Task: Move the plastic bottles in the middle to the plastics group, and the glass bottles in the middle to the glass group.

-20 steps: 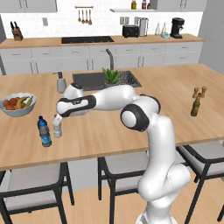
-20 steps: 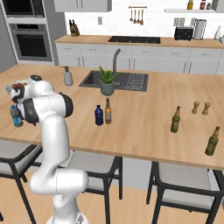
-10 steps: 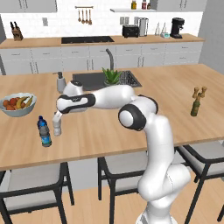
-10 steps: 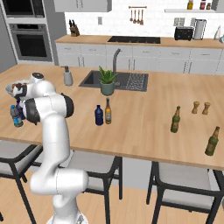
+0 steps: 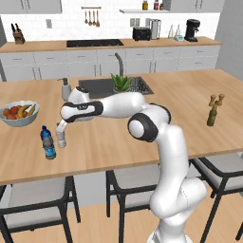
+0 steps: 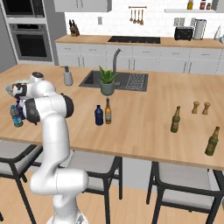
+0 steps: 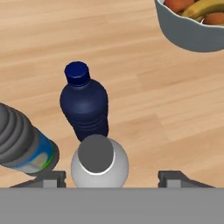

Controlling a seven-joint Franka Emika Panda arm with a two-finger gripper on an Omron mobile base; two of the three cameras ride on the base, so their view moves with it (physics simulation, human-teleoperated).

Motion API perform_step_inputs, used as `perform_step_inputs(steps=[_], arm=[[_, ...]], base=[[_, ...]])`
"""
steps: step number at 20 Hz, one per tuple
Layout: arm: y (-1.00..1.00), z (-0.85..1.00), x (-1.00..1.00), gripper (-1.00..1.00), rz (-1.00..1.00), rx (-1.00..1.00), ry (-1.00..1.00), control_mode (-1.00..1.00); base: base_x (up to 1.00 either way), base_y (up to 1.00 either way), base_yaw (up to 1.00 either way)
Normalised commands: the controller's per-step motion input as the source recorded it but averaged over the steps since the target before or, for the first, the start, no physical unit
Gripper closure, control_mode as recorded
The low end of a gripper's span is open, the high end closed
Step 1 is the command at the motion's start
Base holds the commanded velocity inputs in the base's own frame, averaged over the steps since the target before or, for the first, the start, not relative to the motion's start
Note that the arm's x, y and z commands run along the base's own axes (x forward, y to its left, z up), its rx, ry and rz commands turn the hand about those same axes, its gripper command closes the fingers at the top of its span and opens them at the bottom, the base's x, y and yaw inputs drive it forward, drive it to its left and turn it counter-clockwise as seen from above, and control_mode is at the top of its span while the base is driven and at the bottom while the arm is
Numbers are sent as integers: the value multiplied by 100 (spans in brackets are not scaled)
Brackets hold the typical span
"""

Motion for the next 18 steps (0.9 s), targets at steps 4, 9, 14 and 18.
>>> perform_step_inputs(steps=[4, 9, 14, 18], arm=[[0, 10, 0, -100, 0, 0, 0, -100], [-2, 47, -15, -100, -1, 0, -1, -100], [-33, 58, -33, -100, -14, 0, 0, -100], [-63, 27, -32, -100, -24, -1, 2, -100]], base=[[0, 0, 0], [0, 0, 0], [0, 0, 0], [0, 0, 0]])
